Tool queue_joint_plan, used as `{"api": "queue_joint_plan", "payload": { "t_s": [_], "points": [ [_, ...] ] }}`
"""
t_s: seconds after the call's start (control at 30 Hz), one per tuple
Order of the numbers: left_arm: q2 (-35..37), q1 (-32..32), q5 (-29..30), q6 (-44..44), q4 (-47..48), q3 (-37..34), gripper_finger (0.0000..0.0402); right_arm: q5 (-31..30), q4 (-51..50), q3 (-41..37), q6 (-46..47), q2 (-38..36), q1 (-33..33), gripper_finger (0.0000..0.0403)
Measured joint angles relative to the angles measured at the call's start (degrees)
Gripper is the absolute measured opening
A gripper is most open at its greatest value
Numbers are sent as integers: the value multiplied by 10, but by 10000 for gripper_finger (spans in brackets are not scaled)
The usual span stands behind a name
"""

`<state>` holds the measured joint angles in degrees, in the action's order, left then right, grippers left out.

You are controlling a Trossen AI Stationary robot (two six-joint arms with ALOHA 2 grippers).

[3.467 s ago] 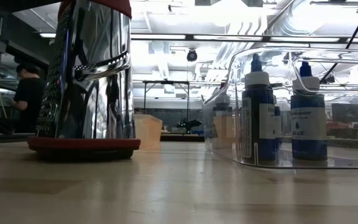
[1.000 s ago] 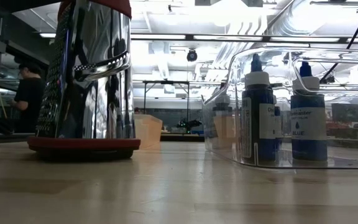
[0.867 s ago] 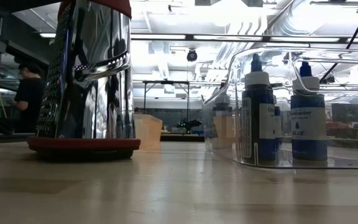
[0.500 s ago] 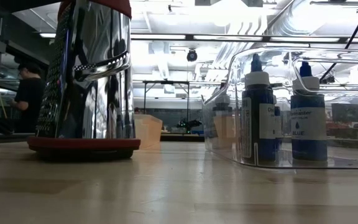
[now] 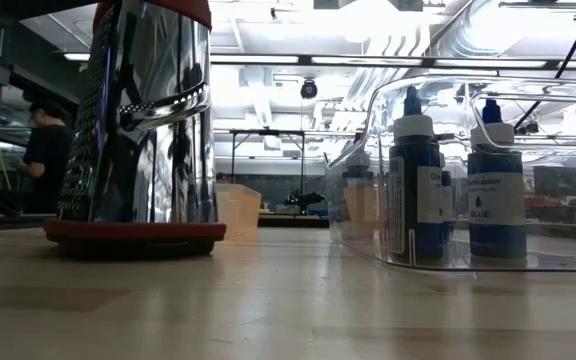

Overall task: Pick & Place Food Item
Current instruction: Put the pink donut into the yellow bin

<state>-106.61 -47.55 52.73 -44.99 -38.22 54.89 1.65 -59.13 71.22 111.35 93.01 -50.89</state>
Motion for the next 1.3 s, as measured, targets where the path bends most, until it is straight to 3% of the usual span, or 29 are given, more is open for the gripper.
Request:
{"api": "queue_joint_plan", "payload": {
  "t_s": [0.43,0.7,0.97,1.3],
  "points": [
    [0,0,0,0,0,0,136,-5,26,0,-15,1,0,24],
    [0,-7,0,0,0,0,136,-5,17,0,-2,2,0,50],
    [0,-12,14,-11,0,0,136,42,22,0,-2,38,-1,52],
    [0,-11,15,-13,0,0,136,47,32,0,-18,45,-1,52]
  ]
}}
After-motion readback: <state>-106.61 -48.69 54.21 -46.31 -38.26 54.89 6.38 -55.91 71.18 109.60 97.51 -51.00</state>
